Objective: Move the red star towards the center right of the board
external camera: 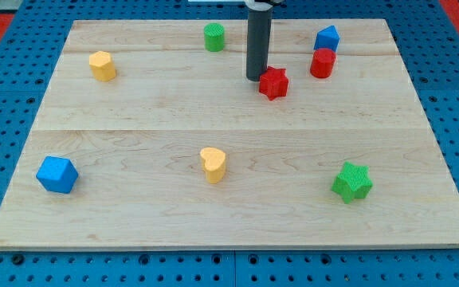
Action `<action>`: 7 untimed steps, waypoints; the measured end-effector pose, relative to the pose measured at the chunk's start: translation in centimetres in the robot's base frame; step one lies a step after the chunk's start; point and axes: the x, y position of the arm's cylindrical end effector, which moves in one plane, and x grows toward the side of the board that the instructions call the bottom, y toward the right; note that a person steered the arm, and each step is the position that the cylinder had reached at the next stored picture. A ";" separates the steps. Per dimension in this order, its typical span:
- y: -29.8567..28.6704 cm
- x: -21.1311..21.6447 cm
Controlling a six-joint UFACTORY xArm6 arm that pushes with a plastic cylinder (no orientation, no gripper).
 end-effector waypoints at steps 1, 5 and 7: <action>1.6 1.7; 7.8 4.9; 4.5 -1.1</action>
